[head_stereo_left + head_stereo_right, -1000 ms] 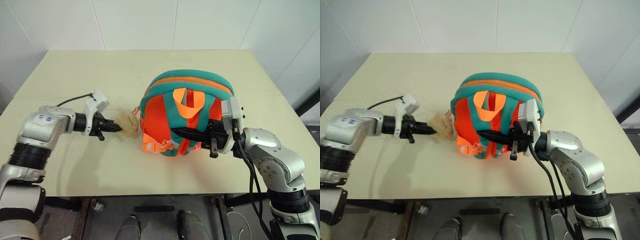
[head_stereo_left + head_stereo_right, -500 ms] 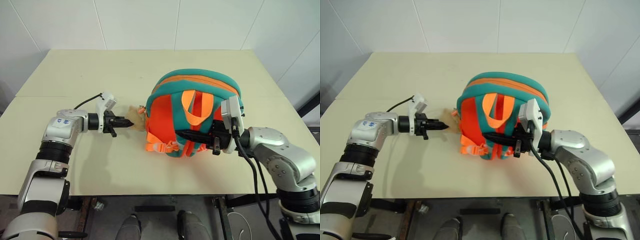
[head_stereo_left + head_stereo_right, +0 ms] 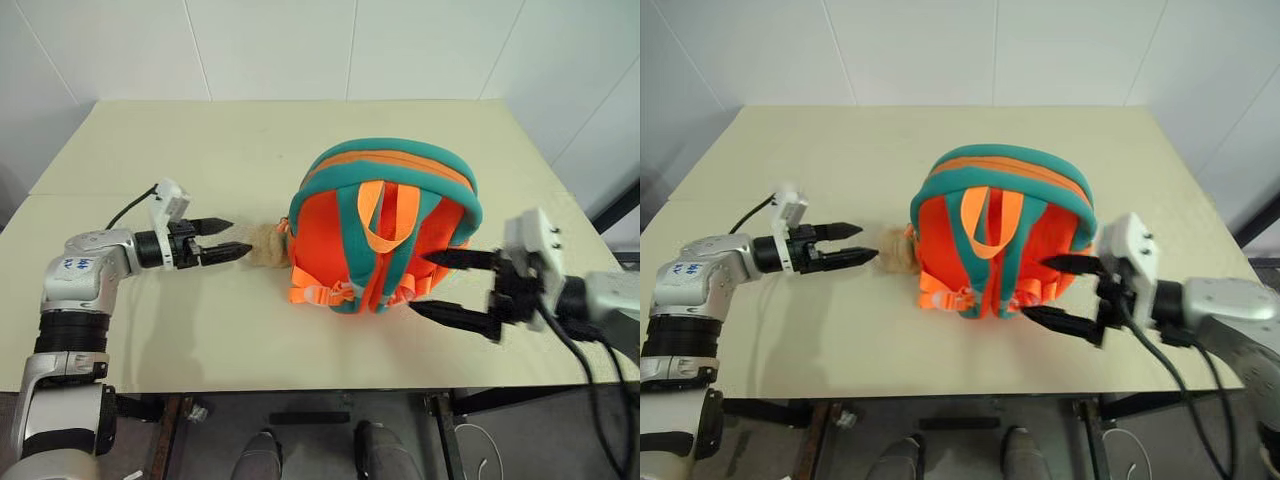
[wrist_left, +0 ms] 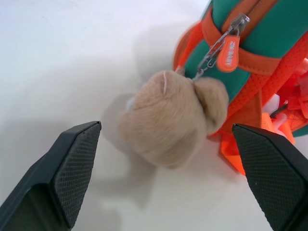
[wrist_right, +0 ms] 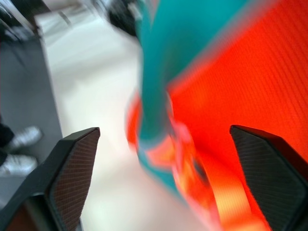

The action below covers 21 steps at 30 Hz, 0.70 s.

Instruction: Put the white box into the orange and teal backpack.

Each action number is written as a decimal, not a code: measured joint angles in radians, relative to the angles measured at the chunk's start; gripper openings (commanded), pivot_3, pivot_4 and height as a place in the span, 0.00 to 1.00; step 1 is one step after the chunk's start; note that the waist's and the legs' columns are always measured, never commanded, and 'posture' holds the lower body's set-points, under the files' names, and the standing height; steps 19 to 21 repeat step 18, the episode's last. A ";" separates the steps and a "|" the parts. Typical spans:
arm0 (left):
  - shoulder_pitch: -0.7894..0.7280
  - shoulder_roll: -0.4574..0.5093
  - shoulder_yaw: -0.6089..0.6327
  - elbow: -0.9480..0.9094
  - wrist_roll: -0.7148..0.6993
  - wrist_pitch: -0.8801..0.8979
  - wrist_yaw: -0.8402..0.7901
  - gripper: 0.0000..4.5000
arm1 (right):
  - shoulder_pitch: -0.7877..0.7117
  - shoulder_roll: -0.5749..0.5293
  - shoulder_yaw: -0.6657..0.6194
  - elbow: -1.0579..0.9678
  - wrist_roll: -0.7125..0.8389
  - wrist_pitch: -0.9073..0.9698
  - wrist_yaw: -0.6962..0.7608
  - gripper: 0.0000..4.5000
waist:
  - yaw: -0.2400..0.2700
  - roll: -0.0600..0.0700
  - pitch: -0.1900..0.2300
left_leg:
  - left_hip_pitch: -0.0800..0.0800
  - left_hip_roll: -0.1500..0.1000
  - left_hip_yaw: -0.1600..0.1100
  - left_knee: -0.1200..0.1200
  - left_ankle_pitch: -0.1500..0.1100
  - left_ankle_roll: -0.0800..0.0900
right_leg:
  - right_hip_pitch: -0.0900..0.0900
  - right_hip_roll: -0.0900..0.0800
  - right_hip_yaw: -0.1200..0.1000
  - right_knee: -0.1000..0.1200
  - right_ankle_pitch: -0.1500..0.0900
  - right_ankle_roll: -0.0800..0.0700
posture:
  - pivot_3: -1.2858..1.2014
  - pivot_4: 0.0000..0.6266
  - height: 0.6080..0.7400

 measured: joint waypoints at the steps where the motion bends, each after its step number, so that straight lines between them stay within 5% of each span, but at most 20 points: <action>1: 0.013 0.019 0.027 0.007 -0.004 -0.025 -0.014 1.00 | 0.075 -0.039 -0.067 0.004 -0.017 0.010 0.028 1.00 | 0.001 0.000 0.000 | 0.000 0.000 0.001 0.000 0.000 0.000 | 0.000 0.000 0.000 -0.001 0.000 0.000 | 0.52 0.24 1.00; 7: 0.017 -0.017 0.105 0.042 -0.074 -0.187 -0.122 1.00 | 0.261 -0.115 -0.249 0.126 -0.185 -0.084 0.154 1.00 | -0.001 0.000 0.000 | 0.003 0.000 0.003 0.007 -0.001 0.002 | 0.012 -0.001 0.000 -0.015 -0.001 -0.012 | 0.52 0.24 1.00; 21: -0.057 -0.069 0.124 0.240 -0.101 -0.382 -0.302 1.00 | 0.201 0.040 -0.278 0.192 -0.220 -0.231 0.083 1.00 | -0.003 0.000 0.000 | 0.002 0.000 0.005 0.011 -0.001 0.005 | 0.015 -0.001 0.001 -0.023 0.009 -0.011 | 0.52 0.24 1.00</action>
